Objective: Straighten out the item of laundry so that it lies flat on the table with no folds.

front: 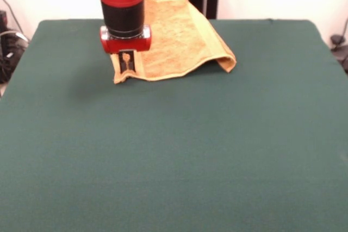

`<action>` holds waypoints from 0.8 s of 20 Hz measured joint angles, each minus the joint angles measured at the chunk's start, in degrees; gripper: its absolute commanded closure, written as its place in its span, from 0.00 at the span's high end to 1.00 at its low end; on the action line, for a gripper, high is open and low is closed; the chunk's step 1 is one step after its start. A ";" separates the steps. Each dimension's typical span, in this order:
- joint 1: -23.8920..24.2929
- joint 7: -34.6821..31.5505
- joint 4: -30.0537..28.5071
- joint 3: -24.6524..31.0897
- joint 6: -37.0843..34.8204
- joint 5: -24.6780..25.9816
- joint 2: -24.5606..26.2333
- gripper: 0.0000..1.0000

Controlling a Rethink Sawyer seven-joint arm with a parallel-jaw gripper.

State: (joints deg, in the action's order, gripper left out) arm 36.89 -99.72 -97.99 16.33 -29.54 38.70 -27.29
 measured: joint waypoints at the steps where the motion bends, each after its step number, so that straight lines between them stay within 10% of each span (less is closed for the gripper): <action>1: 0.35 0.00 0.10 0.47 -0.53 0.12 0.05 0.00; 16: 0.32 0.00 0.81 2.46 -3.75 3.97 -0.08 0.00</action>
State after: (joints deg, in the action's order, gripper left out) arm 37.21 -99.72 -97.19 18.79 -33.29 42.67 -27.36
